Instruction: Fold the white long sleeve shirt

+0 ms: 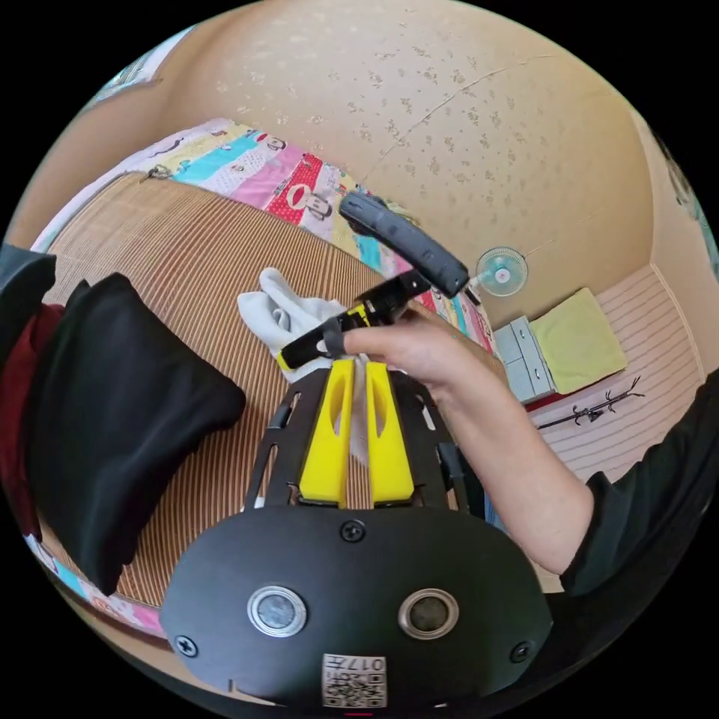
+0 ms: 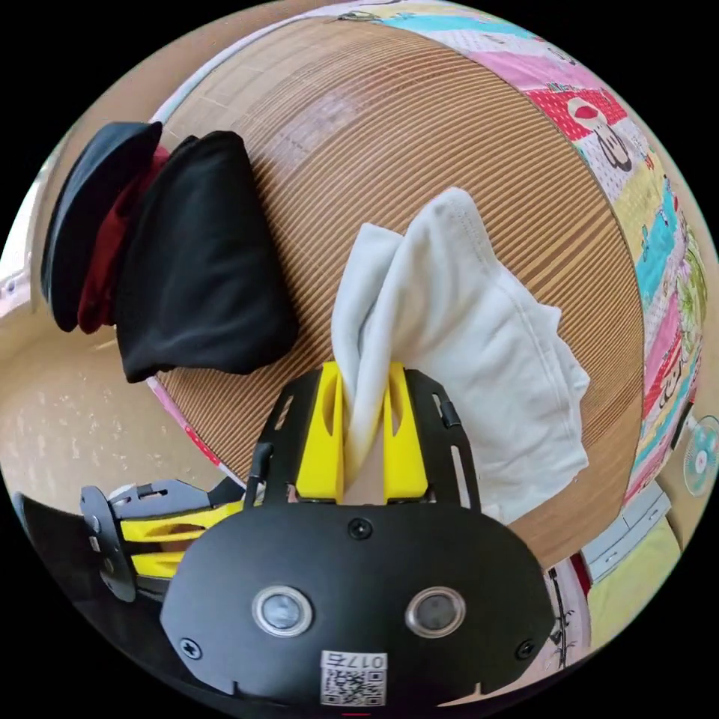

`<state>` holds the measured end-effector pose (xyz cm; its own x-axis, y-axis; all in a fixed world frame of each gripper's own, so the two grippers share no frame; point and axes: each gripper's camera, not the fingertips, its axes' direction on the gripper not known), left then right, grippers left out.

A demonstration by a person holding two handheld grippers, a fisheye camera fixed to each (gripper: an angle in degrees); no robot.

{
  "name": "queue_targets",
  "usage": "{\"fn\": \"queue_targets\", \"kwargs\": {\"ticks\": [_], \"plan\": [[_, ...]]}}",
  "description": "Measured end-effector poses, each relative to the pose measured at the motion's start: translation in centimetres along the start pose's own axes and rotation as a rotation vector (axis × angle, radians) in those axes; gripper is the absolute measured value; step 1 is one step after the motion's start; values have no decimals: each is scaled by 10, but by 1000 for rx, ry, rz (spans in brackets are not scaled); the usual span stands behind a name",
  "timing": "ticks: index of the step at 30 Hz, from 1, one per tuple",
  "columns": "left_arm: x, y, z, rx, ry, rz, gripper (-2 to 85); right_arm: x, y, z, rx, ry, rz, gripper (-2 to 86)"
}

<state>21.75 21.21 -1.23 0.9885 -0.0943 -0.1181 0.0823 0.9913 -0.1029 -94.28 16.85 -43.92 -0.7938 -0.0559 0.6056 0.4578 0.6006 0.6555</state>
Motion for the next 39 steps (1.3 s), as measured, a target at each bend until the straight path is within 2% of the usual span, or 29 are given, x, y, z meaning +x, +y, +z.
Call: {"fn": "queue_targets", "kwargs": {"ticks": [1, 2, 4, 7, 10, 13, 16, 18, 22, 26, 31, 35, 39], "plan": [[5, 0, -19, 72, 49, 37, 62, 32, 24, -23, 146, -190, 23, 82], [7, -1, -30, 107, 76, 53, 77, 52, 39, -33, 225, -297, 40, 81], [7, -4, -35, 99, 63, 50, 88, 139, 112, -58, 535, -684, 81, 80], [-1, -5, -9, 12, 45, 25, 99, 228, 212, -60, 843, -863, 92, 78], [-20, 1, 39, -103, 157, -82, 129, 293, 301, -46, 962, -858, 116, 75], [-33, 13, 87, -163, 240, -181, 135, 345, 371, -20, 949, -768, 236, 73], [-31, 19, 127, -243, 186, -179, 142, 385, 408, 4, 781, -615, 381, 82], [-29, 18, 149, -309, 147, -166, 154, 409, 426, 10, 724, -591, 473, 113], [-21, 9, 180, -364, 126, -114, 174, 457, 479, -12, 932, -591, 652, 183], [-13, 5, 227, -569, 179, -109, 204, 493, 455, -5, 800, -705, 553, 209], [2, 10, 240, -676, 156, -66, 189, 517, 392, 0, 621, -875, 371, 172], [10, 16, 192, -643, 166, -89, 162, 510, 390, -24, 567, -848, 326, 152], [14, 15, 105, -591, 98, -88, 160, 446, 387, -57, 547, -834, 276, 135]]}}
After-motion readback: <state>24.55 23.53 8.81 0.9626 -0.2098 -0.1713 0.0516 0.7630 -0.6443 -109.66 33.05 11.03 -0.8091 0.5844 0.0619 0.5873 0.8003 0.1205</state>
